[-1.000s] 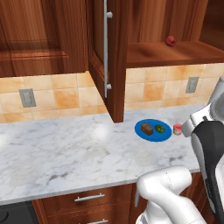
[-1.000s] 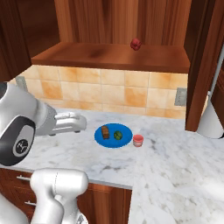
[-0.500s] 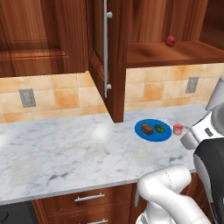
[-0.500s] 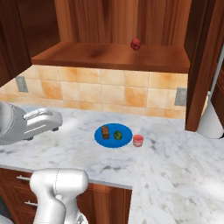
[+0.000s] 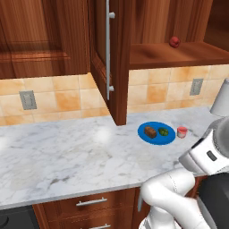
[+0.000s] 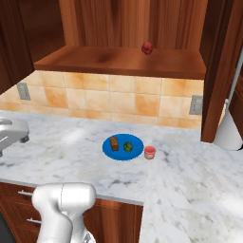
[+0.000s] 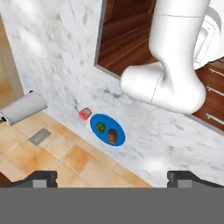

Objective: Pick the avocado and bread from the counter and place them on the plate. Then pick the jam from the cabinet and place it next to the plate. Lastly close the cabinet door.

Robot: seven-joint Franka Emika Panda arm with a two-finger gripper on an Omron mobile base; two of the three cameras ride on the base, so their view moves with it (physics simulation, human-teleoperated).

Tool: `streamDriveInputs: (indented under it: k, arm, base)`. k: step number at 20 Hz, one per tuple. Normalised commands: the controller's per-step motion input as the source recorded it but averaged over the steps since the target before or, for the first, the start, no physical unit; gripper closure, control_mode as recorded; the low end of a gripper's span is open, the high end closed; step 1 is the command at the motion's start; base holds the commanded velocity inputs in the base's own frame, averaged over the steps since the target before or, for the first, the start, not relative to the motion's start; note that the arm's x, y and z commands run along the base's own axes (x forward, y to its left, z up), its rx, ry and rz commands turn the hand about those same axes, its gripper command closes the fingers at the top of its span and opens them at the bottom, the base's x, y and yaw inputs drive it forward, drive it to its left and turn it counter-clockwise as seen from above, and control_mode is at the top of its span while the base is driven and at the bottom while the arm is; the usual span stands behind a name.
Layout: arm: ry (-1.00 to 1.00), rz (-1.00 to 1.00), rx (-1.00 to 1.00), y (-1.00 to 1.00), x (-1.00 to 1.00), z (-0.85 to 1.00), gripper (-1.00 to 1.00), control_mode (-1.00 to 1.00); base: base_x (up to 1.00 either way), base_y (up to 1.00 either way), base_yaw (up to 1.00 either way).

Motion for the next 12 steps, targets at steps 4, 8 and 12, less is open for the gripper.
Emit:
streamDriveInputs:
  k: [4, 8, 12]
  arm:
    - [0.0, 0.1, -0.09, 0.53, -0.21, 0.36, -1.0, -1.0]
    - [-0.01, 0.12, -0.13, 0.54, -0.19, 0.44, -1.0, -1.0]
    - [-0.06, 0.1, -0.14, 0.55, -0.2, 0.3, -1.0, -1.0]
  base:
    - [0.0, 0.0, 0.0]
    - [0.0, 0.0, 0.0]
    - [0.0, 0.0, 0.0]
